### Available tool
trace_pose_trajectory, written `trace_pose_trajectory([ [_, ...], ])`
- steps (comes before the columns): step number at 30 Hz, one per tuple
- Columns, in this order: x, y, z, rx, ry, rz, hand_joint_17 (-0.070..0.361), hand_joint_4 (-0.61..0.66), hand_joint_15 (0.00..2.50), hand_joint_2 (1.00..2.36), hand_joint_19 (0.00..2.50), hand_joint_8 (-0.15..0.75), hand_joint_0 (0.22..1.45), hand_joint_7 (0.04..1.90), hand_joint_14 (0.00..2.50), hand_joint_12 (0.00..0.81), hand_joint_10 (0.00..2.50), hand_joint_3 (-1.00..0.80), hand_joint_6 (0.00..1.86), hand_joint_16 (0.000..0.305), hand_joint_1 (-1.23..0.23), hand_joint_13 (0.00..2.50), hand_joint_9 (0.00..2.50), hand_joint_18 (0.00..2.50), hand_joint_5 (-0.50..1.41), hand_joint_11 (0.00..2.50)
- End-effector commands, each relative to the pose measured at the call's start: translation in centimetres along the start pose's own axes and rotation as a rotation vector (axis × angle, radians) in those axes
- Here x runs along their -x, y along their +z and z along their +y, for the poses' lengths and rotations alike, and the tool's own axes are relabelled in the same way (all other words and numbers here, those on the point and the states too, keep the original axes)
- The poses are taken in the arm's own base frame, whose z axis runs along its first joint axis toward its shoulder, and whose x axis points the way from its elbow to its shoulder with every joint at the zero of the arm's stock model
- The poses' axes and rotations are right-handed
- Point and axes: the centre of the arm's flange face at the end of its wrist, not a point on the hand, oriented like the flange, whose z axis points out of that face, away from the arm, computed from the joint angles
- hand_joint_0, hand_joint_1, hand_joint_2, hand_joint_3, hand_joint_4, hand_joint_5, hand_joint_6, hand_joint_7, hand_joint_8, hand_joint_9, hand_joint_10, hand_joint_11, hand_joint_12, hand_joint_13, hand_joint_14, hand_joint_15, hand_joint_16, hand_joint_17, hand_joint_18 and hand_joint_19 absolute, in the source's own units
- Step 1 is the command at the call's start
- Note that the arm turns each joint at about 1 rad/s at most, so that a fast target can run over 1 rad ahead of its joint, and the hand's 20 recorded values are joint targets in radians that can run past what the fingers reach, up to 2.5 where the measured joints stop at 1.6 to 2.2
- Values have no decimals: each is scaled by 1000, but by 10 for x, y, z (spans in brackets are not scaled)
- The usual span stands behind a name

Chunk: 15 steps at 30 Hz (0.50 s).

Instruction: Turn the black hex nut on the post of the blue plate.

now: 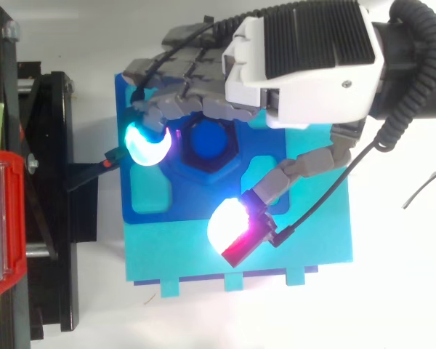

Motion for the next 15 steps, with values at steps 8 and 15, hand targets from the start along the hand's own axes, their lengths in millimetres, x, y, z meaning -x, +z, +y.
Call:
trace_pose_trajectory([
  [8, -2, -2, -7, 6, 5, 8, 160, 471, 337, 1000, 249, 448, 381, 805, 3, 562, 0, -500, 503, 71, -513, 230, 176, 31, -253, 4],
  [15, -1, -4, -10, 10, 7, 16, 158, 488, 355, 1000, 257, 450, 393, 825, 3, 563, 0, -500, 504, 70, -483, 246, 185, 35, -255, 10],
])
